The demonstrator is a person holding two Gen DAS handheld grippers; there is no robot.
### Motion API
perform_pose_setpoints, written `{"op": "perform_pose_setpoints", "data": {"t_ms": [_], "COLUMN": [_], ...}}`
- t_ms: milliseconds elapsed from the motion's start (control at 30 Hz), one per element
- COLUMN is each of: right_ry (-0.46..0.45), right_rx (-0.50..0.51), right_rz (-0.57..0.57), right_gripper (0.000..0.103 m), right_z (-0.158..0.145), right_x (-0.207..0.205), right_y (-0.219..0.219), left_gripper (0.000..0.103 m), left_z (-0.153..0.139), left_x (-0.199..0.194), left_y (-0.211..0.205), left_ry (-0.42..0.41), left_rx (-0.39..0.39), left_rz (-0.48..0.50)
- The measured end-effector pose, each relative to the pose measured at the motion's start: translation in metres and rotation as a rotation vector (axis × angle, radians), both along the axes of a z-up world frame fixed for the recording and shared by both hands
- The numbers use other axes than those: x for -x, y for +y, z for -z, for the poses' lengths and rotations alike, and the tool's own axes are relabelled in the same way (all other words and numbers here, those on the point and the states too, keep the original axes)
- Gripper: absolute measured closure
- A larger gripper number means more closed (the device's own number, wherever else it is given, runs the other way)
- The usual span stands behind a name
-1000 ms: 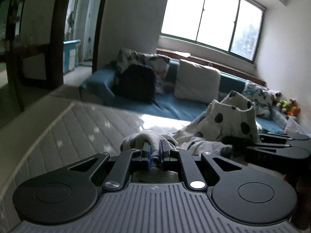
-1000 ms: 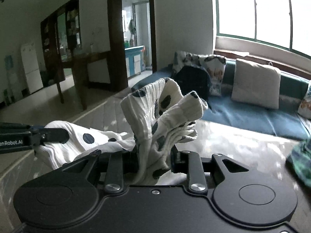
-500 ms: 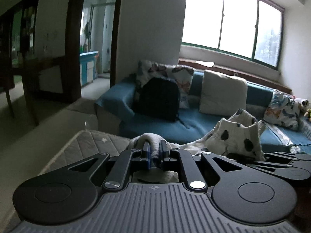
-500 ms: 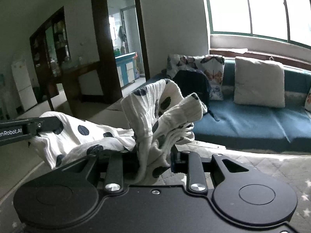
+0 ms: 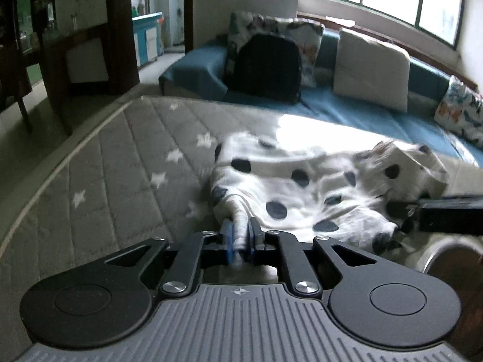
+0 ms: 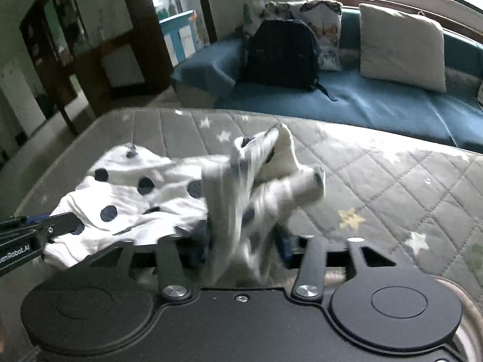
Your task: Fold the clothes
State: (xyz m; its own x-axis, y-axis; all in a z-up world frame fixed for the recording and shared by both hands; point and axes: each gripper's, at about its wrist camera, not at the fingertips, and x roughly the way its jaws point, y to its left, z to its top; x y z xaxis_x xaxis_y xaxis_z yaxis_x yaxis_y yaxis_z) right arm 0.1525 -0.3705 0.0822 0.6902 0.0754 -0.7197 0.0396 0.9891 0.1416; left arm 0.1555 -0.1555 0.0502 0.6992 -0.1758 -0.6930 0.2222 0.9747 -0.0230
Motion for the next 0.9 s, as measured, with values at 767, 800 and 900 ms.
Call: {"op": "perform_pose_setpoints", "data": {"t_ms": [767,800,900], "right_ry": [-0.075,-0.056,-0.037], "right_rx": [-0.073,-0.069,-0.047], "right_rz": [-0.005,0.01,0.022], "right_gripper": [0.052,0.052,0.055], "right_z": [-0.016,-0.009,-0.002], "right_x": [-0.048,-0.051,-0.054], "right_y": [-0.003,-0.007,-0.012], "left_gripper": [0.075,0.075,0.075], "left_z": [0.0,0.006,0.02], "left_x": [-0.032,-0.034,-0.038], "left_y": [-0.01,-0.01,-0.008], "left_ry": [0.022,0.039,0.073], "left_rx": [0.085,0.074,0.05], "left_rz": [0.021,0.019,0.013]}}
